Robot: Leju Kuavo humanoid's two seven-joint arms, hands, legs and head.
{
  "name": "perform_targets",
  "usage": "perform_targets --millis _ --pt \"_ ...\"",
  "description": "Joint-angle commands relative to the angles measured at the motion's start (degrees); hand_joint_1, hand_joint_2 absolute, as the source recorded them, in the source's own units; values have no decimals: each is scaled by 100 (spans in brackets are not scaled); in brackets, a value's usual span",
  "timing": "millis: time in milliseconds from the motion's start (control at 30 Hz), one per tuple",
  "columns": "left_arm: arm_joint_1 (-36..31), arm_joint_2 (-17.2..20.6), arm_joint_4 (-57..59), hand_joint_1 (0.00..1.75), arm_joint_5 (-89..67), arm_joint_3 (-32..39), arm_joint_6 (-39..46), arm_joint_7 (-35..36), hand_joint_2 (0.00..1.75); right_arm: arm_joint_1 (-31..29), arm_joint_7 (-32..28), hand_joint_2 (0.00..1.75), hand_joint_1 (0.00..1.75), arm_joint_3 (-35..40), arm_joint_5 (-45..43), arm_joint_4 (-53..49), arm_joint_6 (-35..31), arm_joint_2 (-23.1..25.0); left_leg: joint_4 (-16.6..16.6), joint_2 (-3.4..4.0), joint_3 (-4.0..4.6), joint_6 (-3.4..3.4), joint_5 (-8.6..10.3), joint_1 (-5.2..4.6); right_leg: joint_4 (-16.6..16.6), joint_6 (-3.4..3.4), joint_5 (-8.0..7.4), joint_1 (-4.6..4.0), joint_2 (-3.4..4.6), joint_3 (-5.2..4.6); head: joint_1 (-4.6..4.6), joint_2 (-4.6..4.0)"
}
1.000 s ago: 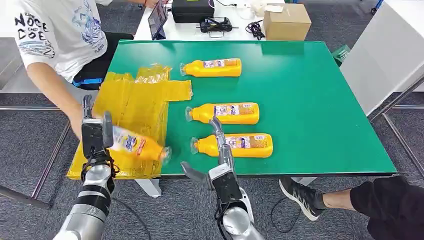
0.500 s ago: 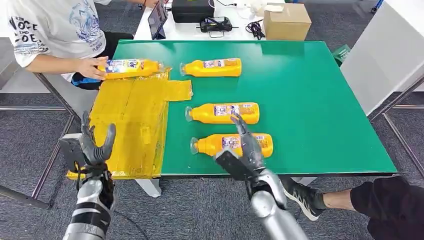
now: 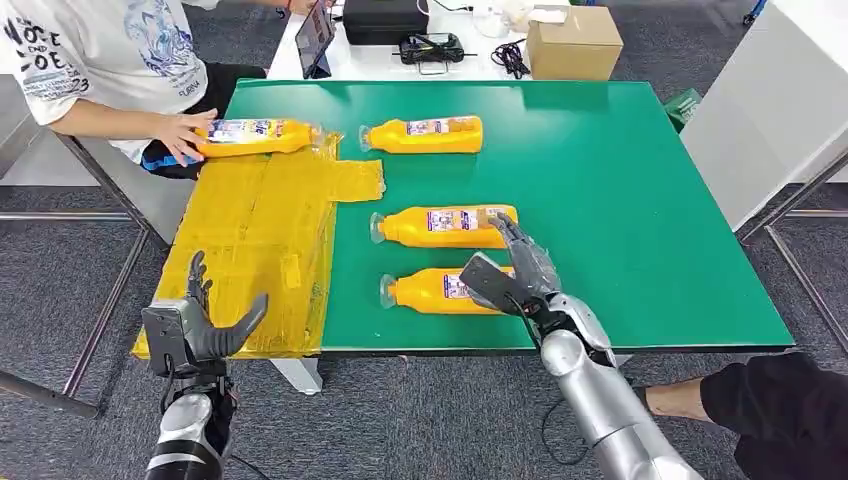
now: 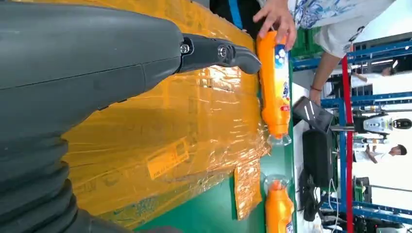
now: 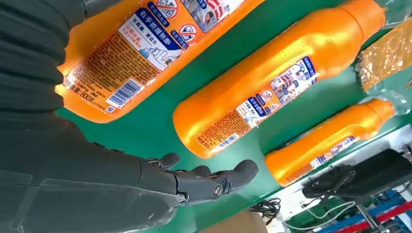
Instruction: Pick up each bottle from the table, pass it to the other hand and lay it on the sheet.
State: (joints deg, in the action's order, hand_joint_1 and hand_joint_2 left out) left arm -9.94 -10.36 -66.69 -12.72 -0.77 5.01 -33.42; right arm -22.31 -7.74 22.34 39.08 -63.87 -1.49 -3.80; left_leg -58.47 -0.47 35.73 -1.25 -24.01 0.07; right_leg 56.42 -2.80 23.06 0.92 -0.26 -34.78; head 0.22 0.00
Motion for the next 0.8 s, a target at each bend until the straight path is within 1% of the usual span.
perform_targets --millis 33,67,133,167,300,333,367,433,467,533,567,600,633,667,733,800 --pt "-69 61 195 0 -18 -88 -16 31 175 -352 13 175 0 91 1 614 42 -59 3 7 -17 3 -6 -1 -2 8 4 0 5 15 0 0" --pt "-65 84 214 0 -87 -139 -68 71 175 -360 25 175 0 131 -7 629 57 -80 4 5 -11 3 -3 -1 -4 6 2 0 4 10 2 0" --pt "-81 66 313 0 -135 -182 -111 93 175 -411 50 175 0 159 -53 768 99 -57 4 13 -34 8 -13 3 -7 14 8 -4 11 32 0 0" --pt "-97 73 370 0 -207 -243 -131 75 175 -475 62 175 0 210 -56 903 138 -54 4 9 -16 5 -5 -1 -4 8 3 1 8 15 0 0" --pt "-193 40 542 0 -262 -303 -145 62 175 -714 73 175 0 455 -135 1428 359 -86 4 9 -23 6 -7 1 -6 11 4 -2 8 22 0 0" --pt "-222 43 582 0 -272 -316 -153 57 175 -800 50 175 0 547 -175 1599 457 -92 4 6 -14 3 -4 -1 -4 6 2 1 5 14 2 0" --pt "-245 43 622 0 -273 -325 -165 54 175 -841 2 175 0 579 -247 1683 518 -85 6 14 -32 7 -10 2 -8 13 5 -3 12 30 0 0" --pt "-310 64 718 0 -313 -389 -203 31 175 -955 -85 175 0 723 -345 1843 673 -106 3 8 -15 4 -4 0 -4 6 1 0 7 13 0 0" --pt "-360 87 802 0 -376 -424 -173 -16 175 -997 -192 175 0 756 -479 1897 708 -95 4 10 -27 6 -8 2 -6 11 4 -3 8 25 0 0" --pt "-533 95 1087 0 -369 -346 -100 -23 175 -1120 -299 175 0 904 -674 2020 954 -101 1 7 -14 4 -4 0 -2 7 2 -1 5 12 0 0" --pt "-602 104 1212 0 -379 -337 -82 -33 175 -1156 -341 175 0 977 -743 2053 1027 -124 2 9 -25 6 -9 2 -2 12 6 -3 7 22 0 0" --pt "-643 109 1287 0 -370 -334 -88 -41 175 -1193 -386 175 0 1022 -807 2079 1138 -155 2 5 -16 5 -4 -1 0 8 3 0 3 14 0 0" --pt "-687 102 1381 0 -367 -333 -102 -56 175 -1251 -448 175 0 1091 -906 2113 1305 -214 4 11 -32 8 -10 1 -4 14 7 -2 8 28 0 0" --pt "-707 97 1428 0 -368 -342 -111 -70 175 -1309 -479 175 0 1148 -949 2136 1416 -266 3 6 -25 6 -7 0 -3 11 5 -1 5 23 2 0" --pt "-741 82 1515 0 -370 -380 -143 -94 175 -1465 -492 175 0 1351 -983 2191 1588 -412 3 3 -14 3 -2 -3 -1 6 2 2 2 12 -2 0" --pt "-739 67 1529 0 -366 -400 -153 -99 175 -1572 -474 175 0 1464 -975 2217 1735 -505 1 3 -30 7 -9 1 -2 13 8 -3 0 30 0 0"
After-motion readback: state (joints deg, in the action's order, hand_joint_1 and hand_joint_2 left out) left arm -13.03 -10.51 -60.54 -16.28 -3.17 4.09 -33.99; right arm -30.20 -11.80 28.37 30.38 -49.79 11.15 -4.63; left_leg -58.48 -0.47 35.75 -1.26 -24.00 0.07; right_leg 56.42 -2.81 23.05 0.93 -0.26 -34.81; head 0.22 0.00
